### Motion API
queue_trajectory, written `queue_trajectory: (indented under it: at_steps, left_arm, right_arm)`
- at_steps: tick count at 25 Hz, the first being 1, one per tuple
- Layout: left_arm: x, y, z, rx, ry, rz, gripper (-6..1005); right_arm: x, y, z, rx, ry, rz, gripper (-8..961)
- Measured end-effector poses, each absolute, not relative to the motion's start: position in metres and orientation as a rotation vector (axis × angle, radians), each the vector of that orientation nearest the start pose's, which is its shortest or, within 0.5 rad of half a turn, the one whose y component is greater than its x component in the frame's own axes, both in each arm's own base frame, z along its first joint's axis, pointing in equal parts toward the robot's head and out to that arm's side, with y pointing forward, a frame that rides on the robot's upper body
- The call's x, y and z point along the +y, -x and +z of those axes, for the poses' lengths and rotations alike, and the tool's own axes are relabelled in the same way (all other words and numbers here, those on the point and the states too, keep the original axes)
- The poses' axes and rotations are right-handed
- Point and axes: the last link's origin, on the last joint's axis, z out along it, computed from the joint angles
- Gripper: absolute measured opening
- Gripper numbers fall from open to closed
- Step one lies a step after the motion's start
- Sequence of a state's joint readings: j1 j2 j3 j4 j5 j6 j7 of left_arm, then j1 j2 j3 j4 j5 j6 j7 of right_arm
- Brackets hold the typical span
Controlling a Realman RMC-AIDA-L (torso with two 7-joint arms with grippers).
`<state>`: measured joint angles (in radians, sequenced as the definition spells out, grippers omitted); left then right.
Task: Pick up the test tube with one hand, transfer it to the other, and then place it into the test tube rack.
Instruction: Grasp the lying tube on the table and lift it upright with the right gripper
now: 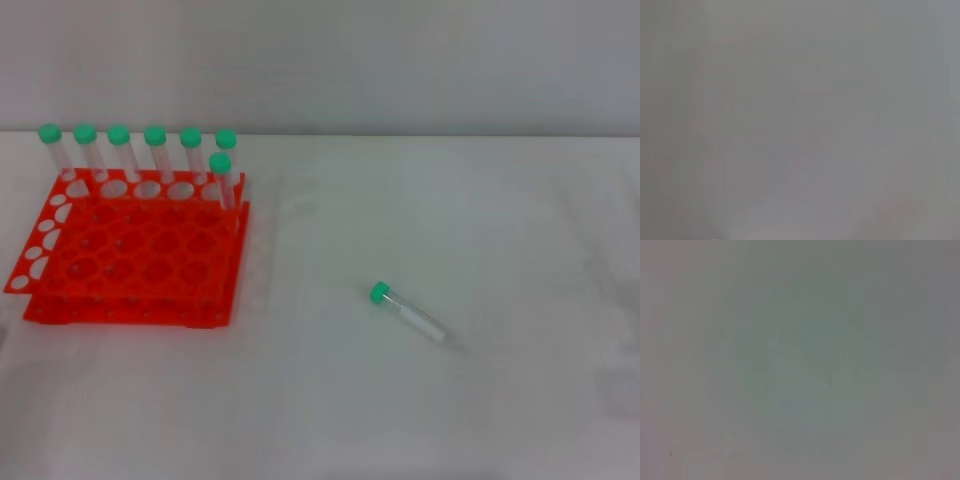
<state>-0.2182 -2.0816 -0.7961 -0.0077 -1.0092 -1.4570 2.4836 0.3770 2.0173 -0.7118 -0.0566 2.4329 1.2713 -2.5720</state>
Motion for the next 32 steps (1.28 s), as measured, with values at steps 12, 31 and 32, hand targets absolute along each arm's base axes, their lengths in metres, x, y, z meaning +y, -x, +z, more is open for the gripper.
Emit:
queue_trajectory:
  at_steps: [12,31,32]
  left_arm:
    - [0.233,0.394,0.033,-0.843,1.24,-0.993,880]
    - [0.234,0.392,0.033,-0.82,1.238,-0.986,879]
    - [0.235,0.391,0.033,-0.814,1.239,-0.985,879]
  right_arm:
    - [0.315,-0.369,0.052,0.73,1.481,0.935,856]
    - [0.403,-0.217,0.095,0.614,2.258,0.546,853]
    - [0.401,-0.208,0.096,0.607,2.282,0.492,853]
